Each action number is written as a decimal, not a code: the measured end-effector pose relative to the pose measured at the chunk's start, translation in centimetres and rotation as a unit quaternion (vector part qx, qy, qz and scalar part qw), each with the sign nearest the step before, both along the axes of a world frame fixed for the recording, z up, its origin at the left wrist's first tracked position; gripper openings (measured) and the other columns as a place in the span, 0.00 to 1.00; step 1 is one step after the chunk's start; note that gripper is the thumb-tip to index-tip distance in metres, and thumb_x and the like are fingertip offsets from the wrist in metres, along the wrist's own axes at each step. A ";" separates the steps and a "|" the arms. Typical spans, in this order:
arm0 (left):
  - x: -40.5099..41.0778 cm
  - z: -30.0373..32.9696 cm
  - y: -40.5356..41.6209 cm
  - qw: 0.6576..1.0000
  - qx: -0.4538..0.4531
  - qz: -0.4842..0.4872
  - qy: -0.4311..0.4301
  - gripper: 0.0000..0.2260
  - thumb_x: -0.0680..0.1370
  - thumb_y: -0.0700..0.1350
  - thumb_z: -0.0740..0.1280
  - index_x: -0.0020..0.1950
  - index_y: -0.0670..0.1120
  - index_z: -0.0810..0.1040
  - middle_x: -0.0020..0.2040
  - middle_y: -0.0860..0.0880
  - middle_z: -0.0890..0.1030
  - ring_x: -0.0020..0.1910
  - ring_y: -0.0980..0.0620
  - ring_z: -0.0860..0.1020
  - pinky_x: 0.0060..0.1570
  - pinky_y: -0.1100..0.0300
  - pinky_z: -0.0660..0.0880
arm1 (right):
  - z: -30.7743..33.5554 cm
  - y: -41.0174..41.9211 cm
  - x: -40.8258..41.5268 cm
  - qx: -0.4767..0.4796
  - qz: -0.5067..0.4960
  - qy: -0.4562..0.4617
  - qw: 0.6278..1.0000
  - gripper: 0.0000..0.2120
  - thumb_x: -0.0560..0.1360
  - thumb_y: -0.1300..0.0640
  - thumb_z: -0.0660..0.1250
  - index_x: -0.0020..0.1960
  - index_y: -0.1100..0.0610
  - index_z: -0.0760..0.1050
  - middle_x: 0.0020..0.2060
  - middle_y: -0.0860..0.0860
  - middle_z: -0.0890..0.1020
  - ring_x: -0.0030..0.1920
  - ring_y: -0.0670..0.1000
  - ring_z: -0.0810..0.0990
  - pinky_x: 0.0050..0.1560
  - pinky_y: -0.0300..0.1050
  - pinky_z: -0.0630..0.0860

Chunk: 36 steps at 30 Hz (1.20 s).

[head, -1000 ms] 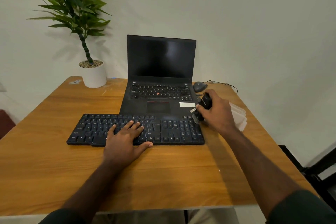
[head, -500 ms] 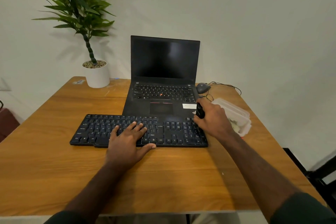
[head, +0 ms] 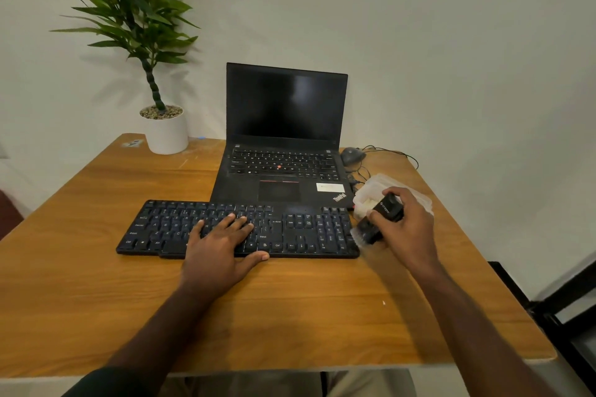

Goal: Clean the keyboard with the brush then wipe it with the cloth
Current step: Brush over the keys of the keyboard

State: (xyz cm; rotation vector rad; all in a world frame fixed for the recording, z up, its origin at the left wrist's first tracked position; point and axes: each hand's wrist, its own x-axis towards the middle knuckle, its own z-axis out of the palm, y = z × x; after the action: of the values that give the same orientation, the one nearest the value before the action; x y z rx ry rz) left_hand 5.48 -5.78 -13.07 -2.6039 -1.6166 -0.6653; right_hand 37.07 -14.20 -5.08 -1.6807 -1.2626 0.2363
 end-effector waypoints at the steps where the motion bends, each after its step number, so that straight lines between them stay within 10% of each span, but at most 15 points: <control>1: 0.0 0.0 0.0 1.000 0.000 -0.001 0.000 0.42 0.70 0.79 0.45 0.71 0.55 0.75 0.72 0.54 0.73 0.75 0.53 0.66 0.74 0.38 0.55 | -0.6 -0.1 -0.3 0.006 -0.011 -0.004 1.000 0.20 0.73 0.57 0.77 0.62 0.48 0.75 0.49 0.40 0.80 0.52 0.44 0.81 0.47 0.42 0.82; 17: 0.0 0.2 0.1 1.000 -0.015 -0.003 -0.010 0.43 0.69 0.80 0.46 0.72 0.56 0.74 0.73 0.55 0.72 0.76 0.55 0.64 0.75 0.40 0.52 | -3.8 0.9 -8.4 0.041 0.050 -0.086 0.994 0.24 0.75 0.52 0.74 0.69 0.50 0.72 0.54 0.45 0.79 0.52 0.44 0.79 0.49 0.36 0.81; 28: 0.1 0.5 0.0 1.000 -0.024 -0.002 0.001 0.41 0.70 0.78 0.47 0.72 0.55 0.73 0.74 0.54 0.71 0.76 0.54 0.63 0.75 0.40 0.52 | -2.5 -0.3 -3.5 0.040 -0.036 -0.130 0.990 0.23 0.75 0.53 0.74 0.68 0.52 0.71 0.53 0.51 0.83 0.53 0.50 0.82 0.48 0.51 0.85; 36: 0.1 0.7 -0.2 0.999 -0.033 -0.002 0.002 0.41 0.69 0.78 0.47 0.73 0.56 0.71 0.74 0.55 0.70 0.76 0.56 0.62 0.75 0.41 0.51 | -1.8 2.6 -8.0 0.004 0.083 -0.019 0.996 0.23 0.74 0.53 0.76 0.66 0.47 0.73 0.51 0.44 0.82 0.49 0.43 0.82 0.41 0.27 0.76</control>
State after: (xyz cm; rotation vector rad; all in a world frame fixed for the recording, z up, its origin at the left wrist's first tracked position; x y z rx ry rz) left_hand 5.56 -6.00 -12.40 -2.6522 -1.6628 -0.6178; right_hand 29.08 -11.63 -6.86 -1.5806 -1.4318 0.3007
